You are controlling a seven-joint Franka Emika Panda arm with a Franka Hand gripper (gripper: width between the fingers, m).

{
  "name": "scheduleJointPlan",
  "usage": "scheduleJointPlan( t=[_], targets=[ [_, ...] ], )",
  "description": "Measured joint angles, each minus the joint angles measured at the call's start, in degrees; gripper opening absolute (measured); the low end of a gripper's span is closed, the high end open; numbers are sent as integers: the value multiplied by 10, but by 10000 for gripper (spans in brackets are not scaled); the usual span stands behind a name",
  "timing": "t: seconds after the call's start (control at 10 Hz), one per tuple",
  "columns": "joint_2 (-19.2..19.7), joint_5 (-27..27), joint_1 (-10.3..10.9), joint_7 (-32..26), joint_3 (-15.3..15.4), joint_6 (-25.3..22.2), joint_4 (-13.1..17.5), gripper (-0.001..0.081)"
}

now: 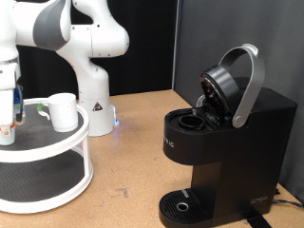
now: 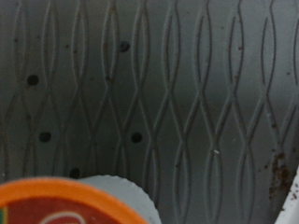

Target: Make a cup of coffee with the keurig machine

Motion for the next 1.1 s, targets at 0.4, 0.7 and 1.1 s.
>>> scheduleJointPlan(
  t=[0.4, 0.7, 1.1],
  targets=[
    [0, -10, -3, 7, 0, 27, -18, 803],
    [0, -12, -4, 8, 0, 44, -29, 803],
    [-3, -9, -6, 6, -5, 76, -41, 703]
  ],
)
